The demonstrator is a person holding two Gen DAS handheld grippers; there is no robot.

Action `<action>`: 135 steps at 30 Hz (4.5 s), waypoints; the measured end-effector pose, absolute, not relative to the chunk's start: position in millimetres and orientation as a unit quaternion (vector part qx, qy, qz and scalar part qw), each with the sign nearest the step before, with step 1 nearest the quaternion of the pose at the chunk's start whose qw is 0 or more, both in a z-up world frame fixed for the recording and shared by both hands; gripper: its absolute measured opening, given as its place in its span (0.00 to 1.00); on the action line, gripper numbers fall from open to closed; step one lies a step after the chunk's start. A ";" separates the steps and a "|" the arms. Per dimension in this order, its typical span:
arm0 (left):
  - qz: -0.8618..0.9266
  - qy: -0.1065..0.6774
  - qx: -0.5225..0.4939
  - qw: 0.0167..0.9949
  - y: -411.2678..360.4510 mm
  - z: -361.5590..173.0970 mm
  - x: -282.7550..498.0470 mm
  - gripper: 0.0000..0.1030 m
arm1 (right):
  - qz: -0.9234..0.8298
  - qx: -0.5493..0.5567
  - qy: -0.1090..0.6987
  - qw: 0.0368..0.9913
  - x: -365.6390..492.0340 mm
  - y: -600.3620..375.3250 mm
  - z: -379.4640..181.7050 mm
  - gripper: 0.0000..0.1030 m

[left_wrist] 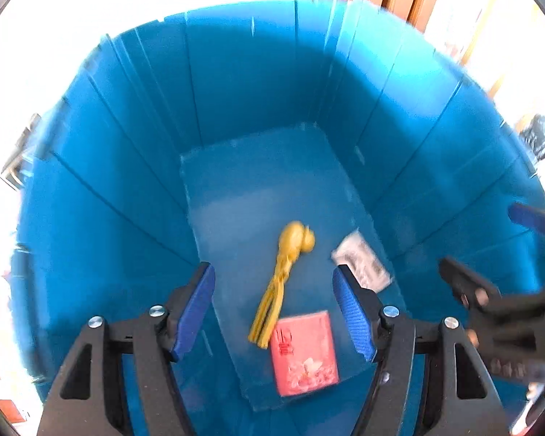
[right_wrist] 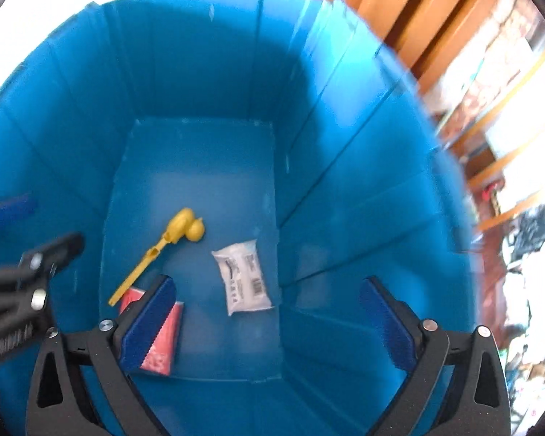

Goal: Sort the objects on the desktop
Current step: 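Carry the yellow toy and wipes packet into the blue crate and release, then move both tools back over the pile of toys and boxes, then grasp the red-and-white box with the left tool while the right tool grasps the white tube box, then lower both boxes into the blue crate and open both tools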

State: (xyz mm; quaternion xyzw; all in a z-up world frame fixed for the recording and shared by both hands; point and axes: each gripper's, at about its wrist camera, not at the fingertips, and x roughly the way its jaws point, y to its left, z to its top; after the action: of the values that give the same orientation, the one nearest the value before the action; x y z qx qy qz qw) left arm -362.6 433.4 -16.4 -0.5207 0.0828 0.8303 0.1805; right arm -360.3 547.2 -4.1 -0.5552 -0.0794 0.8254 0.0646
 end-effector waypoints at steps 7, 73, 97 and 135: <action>0.874 0.070 -0.422 0.230 409.6 53.3 -306.7 0.64 | 0.886 -0.453 -0.092 0.048 -299.1 523.8 50.9 1.00; 0.929 -0.066 -0.362 -0.029 -90.8 -90.5 -185.4 0.80 | 0.909 -0.403 -0.071 -0.079 -231.4 148.5 -61.9 1.00; 0.896 -0.057 -0.436 0.061 -54.2 -186.0 -188.9 0.26 | 0.841 -0.495 -0.018 -0.218 -222.3 101.0 -135.3 0.56; 0.970 -0.002 -0.215 0.116 -19.5 -1.2 -188.4 0.24 | 0.937 -0.288 0.001 -0.197 -213.7 125.6 34.7 0.36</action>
State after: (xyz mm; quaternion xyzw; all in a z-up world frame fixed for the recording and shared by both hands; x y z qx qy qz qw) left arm -188.4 -19.5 -1.2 -0.2145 -0.0018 0.9699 0.1155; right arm -213.7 125.6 34.7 -0.2878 0.0009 0.9371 -0.1973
